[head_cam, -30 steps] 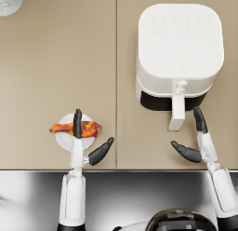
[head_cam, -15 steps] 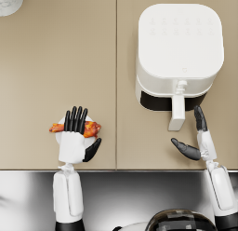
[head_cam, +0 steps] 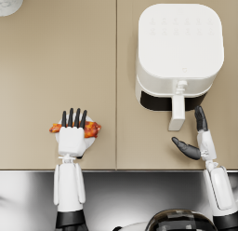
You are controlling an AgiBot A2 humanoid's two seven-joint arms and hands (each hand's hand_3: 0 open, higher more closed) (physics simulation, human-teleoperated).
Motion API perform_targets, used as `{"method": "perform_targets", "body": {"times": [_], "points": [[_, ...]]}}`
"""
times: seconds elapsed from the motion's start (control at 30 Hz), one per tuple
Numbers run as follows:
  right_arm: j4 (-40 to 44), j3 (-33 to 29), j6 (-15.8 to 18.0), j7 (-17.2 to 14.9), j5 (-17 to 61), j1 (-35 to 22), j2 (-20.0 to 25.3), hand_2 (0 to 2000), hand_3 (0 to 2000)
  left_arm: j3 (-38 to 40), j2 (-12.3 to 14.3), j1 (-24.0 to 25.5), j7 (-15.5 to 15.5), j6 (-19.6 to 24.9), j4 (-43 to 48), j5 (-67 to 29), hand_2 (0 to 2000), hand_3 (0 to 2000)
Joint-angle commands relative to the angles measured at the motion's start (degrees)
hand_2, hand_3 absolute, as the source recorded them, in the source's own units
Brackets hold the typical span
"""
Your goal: Pick up the drumstick and place it into the air fryer
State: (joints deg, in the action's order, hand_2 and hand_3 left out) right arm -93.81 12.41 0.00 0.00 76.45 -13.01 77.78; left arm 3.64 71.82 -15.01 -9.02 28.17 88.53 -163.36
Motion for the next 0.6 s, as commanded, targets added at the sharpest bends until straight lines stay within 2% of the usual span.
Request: {"method": "perform_targets", "body": {"times": [0.03, 0.23, 0.47, 0.5, 0.53, 0.6], "points": [[0.6, -0.4, 0.0, 0.0, 0.0, -0.8, 0.5, 0, 0, -1.0, 0.3, -3.3, -0.1, -0.4, -7.2, -1.9, 0, 0], [0.8, -0.8, 0.0, 0.0, 0.0, -0.9, 1.2, 0, 0, -2.5, 0.8, -6.1, -0.3, -4.2, -13.4, -6.0, 0, 0], [2.0, -1.0, 0.0, 0.0, 0.0, -0.7, 1.9, 0, 0, -5.6, 0.2, -9.0, -1.0, -4.2, -21.7, -6.4, 0, 0], [2.4, -1.0, 0.0, 0.0, 0.0, -0.8, 2.0, 0, 0, -5.8, 0.0, -9.0, -1.3, -4.0, -22.1, -6.4, 1361, 327], [2.4, -1.1, 0.0, 0.0, 0.0, -0.8, 2.1, 0, 0, -6.2, -0.2, -9.0, -1.3, -4.1, -22.1, -6.4, 2000, 653], [3.7, -1.3, 0.0, 0.0, 0.0, -1.2, 2.5, 0, 0, -7.1, -0.7, -9.0, -1.8, -6.0, -22.0, -6.4, 2000, 1307]]}}
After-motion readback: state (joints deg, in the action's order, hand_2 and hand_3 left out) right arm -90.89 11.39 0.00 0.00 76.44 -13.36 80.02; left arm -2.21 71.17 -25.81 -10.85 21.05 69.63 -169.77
